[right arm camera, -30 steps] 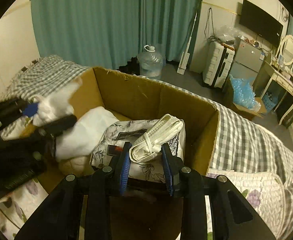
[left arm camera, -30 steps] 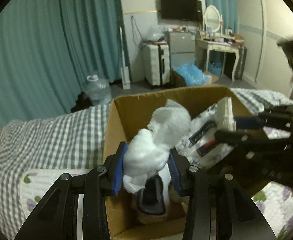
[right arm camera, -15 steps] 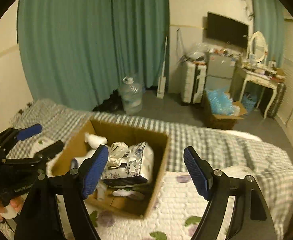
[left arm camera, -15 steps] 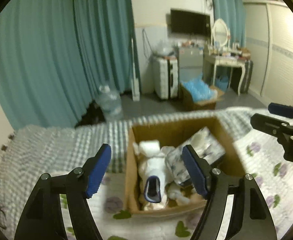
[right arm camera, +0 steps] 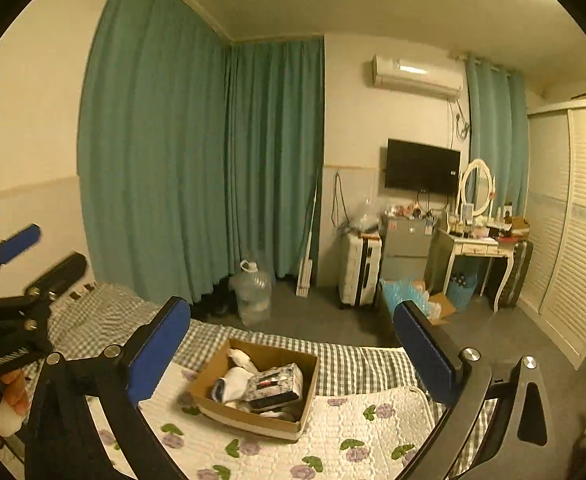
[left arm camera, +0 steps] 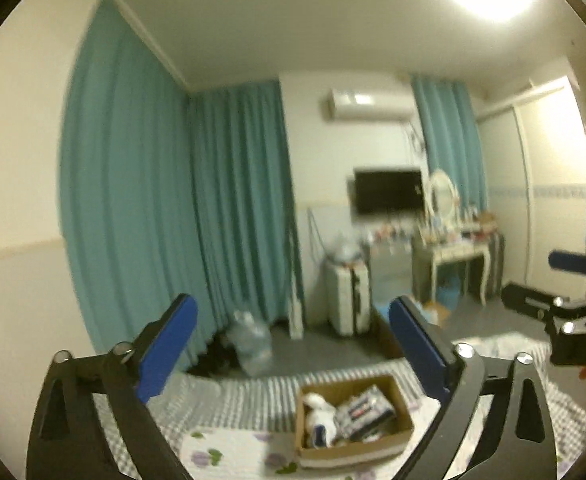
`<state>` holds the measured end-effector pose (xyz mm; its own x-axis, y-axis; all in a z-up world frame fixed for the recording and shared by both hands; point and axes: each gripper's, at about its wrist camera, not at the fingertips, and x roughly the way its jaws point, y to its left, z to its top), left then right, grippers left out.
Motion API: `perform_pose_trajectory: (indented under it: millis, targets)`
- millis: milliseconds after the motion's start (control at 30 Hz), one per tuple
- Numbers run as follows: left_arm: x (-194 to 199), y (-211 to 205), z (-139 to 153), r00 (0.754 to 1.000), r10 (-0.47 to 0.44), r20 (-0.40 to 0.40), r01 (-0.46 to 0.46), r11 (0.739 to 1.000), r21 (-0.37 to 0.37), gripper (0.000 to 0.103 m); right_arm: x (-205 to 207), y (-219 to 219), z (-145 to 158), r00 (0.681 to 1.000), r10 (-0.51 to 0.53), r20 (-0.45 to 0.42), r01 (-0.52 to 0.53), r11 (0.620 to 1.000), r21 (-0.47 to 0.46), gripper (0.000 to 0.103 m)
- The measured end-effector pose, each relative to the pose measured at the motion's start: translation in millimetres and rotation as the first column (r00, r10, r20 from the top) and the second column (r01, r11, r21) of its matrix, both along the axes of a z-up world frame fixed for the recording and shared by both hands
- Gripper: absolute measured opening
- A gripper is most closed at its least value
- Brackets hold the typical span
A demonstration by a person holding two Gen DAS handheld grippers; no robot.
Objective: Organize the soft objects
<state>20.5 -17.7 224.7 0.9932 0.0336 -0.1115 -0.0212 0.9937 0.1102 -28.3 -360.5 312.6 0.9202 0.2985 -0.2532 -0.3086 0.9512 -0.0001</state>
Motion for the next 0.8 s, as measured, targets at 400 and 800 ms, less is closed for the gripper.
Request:
perform_pose_trajectory:
  millis: [400,800]
  targets:
    - [-94,27,-1,0.974,0.016,0.226,-0.012,1.0,-0.019,0.101,-80,20,-8,0.976,-0.007,0.216,0.006,1.0,0.005,0.103]
    - [-23,49,-91,0.986,0.09,0.141,-0.085,0.996,-0.038,0.101,-9,35,-133,0.986,-0.038,0.161,0.029,0.998,0.055,0.103]
